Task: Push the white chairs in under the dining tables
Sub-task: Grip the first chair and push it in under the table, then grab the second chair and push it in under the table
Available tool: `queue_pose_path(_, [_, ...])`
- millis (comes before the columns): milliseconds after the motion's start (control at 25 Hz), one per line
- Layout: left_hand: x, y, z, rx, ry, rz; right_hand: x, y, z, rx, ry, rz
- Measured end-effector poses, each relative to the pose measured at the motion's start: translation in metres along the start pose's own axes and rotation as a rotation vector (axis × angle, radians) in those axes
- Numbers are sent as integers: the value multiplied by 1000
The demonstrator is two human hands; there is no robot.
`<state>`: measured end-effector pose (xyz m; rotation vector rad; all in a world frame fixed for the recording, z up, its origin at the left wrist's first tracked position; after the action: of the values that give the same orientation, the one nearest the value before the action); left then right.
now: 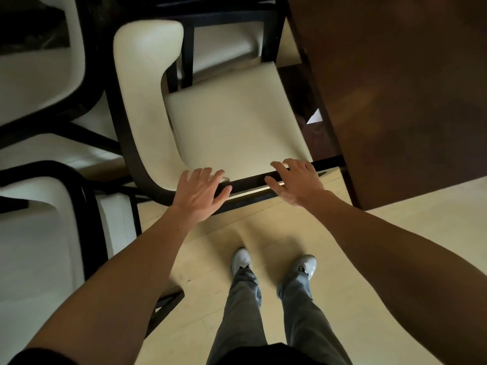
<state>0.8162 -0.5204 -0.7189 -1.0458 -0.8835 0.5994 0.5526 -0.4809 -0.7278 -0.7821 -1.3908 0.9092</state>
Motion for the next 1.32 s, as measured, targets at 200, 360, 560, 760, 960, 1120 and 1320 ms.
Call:
queue_pose_path(200, [11, -57, 43, -40, 81, 47, 55, -53, 32, -57, 83, 90])
queue_pose_path(360, [1, -100, 98, -37, 192, 129, 105, -80, 72, -106, 171, 200])
queue_pose_path(560, [-33, -133, 195, -87, 344, 160, 169, -96, 145, -198, 312, 309])
queue_pose_path(760, [-61, -144, 314, -96, 501, 198, 242, -84, 236, -236, 467, 389])
queue_pose_path(960, [-76, -141, 429, -107, 639, 229, 314, -63, 320, -273, 575, 455])
queue_pose_path(1120, [-82, -135, 517, -91, 733, 223, 365, -45, 381, -274, 651, 507])
queue_pose_path(1320, [-97, -132, 608, -85, 824, 211, 414, -26, 453, -283, 758, 542])
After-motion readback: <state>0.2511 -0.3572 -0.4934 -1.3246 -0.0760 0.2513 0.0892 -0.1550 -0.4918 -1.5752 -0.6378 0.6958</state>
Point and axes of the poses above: each hand's wrist, its own x-axis away from the middle knuckle, its own y-axis out of the palm, z = x × y, the point moved 1 cm from there along -x, towards the middle knuckle, and after that the axes turned 8 degrees about x, right-handed, at the moved point
